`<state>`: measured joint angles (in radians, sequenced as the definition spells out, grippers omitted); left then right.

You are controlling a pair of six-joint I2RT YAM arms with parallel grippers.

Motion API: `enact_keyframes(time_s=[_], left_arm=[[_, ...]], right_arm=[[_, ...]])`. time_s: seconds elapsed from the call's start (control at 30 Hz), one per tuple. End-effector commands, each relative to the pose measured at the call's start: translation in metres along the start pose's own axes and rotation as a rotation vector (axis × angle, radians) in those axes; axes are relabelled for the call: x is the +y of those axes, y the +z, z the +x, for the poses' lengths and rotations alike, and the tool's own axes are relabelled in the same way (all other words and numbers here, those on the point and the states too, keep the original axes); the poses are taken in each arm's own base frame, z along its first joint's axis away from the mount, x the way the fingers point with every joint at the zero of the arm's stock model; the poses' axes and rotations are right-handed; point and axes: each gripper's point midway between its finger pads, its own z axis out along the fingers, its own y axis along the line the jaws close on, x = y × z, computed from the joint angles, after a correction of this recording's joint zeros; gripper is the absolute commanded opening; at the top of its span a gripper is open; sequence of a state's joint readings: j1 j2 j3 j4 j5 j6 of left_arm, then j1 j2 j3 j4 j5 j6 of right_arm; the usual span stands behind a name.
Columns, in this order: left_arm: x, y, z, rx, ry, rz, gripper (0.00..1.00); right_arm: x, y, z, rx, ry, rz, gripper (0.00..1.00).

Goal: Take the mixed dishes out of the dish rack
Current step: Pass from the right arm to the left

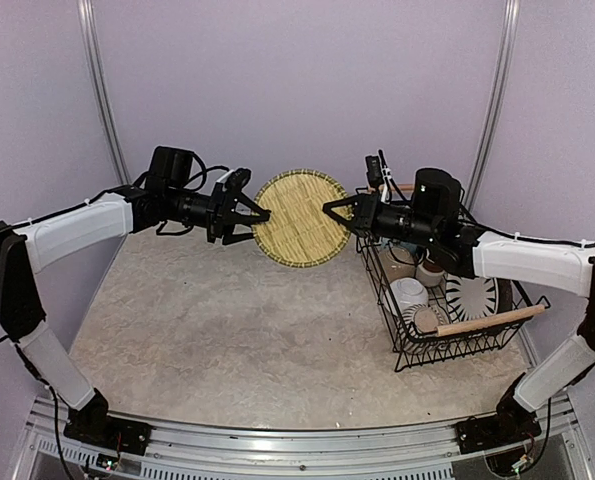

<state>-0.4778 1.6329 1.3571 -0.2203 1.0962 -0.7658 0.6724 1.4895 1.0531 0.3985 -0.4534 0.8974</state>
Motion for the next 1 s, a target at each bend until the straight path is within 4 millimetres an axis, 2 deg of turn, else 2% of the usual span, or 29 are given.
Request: enact_keyframes(time_s=[0.0,0.13,0.37,0.4,0.47,0.6,0.63,0.67,0.77,0.97], left_arm=[[0.001,0.004,0.003,0.027,0.002,0.042,0.43],[0.0,0.004,0.003,0.03,0.004,0.048,0.31],[0.001,-0.005,-0.004,0.002,0.007,0.033,0.0],[0.002,-0.007,-0.005,-0.005,0.008,0.027,0.0],[0.002,-0.011,-0.008,-0.021,0.011,0.014,0.0],[0.011,-0.021,-0.016,-0.066,0.006,-0.034,0.0],[0.014,-0.025,-0.019,-0.079,0.0,-0.048,0.0],[0.017,-0.03,-0.022,-0.093,-0.005,-0.058,0.0],[0.035,-0.05,-0.037,-0.158,-0.045,-0.109,0.0],[0.083,-0.103,-0.064,-0.292,-0.166,-0.217,0.0]], right_arm=[[0.023,0.007,-0.009,-0.035,-0.014,-0.089,0.0],[0.023,0.012,-0.005,-0.023,-0.001,-0.1,0.0],[0.014,0.012,-0.001,-0.013,-0.005,-0.048,0.0],[0.012,0.012,-0.001,-0.01,-0.01,-0.032,0.0],[0.005,0.01,0.002,0.003,-0.016,0.011,0.17],[-0.013,0.001,0.001,0.016,-0.056,0.158,0.64],[-0.019,-0.004,-0.001,0.015,-0.07,0.208,0.75],[-0.022,-0.01,-0.003,0.012,-0.089,0.251,0.81],[-0.037,-0.031,-0.006,0.023,-0.132,0.397,0.9],[-0.044,-0.075,-0.018,-0.01,-0.205,0.58,0.91]])
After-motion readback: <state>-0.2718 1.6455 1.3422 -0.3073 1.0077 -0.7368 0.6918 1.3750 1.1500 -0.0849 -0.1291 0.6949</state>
